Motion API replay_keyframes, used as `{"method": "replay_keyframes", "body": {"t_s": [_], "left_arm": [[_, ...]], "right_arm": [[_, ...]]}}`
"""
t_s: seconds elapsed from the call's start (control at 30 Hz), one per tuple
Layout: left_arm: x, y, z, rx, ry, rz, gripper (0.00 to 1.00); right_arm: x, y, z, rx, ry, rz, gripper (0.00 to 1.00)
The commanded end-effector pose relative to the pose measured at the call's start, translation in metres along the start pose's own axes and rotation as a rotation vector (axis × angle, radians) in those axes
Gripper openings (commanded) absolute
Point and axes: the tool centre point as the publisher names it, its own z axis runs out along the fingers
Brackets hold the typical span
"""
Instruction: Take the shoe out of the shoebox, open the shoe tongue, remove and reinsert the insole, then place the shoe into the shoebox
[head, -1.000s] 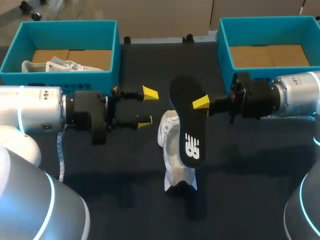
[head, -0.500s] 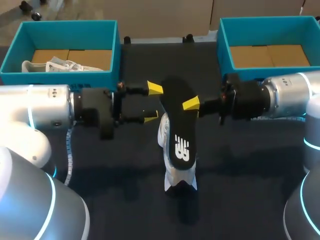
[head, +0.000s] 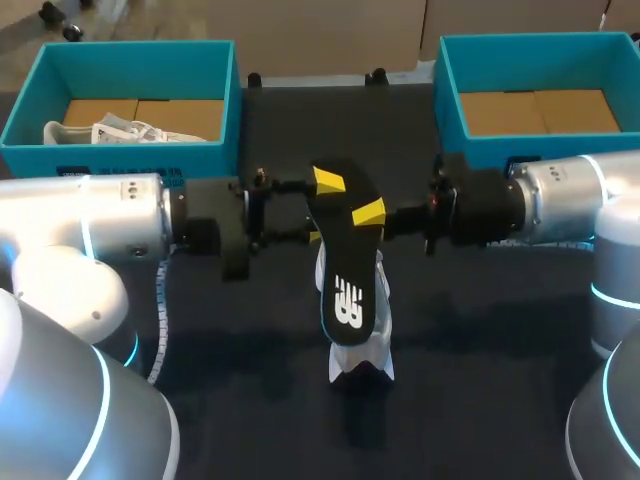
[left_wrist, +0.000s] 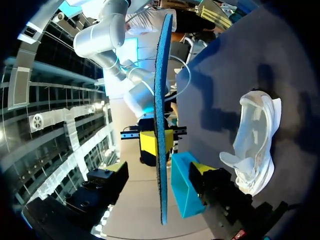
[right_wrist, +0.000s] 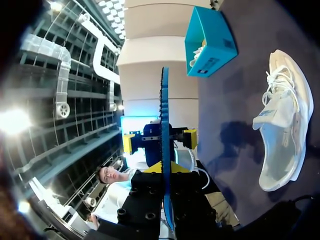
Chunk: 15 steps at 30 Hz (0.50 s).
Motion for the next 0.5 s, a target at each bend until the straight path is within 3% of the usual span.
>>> {"method": "replay_keyframes", "body": {"t_s": [0.03,0.07,0.5], "left_arm": [[0.0011,0.0039,0.0110,0.005,0.000,0.000,0.55],[0.0013,0.0038,0.0114,0.006,-0.001,-0.001,0.50],[0.0070,0.0014,0.0110,-0.008,0.004,-0.022,0.39]], "right_arm": [[-0.0011,-0.0016,0.0041,-0.011,0.000,-0.004,0.00],[-0.0011,-0.0015,0.0043,-0.013,-0.001,-0.005,0.00],[-0.0021,-0.0008,0.0051,-0.021,0.001,-0.008,0.00]]}}
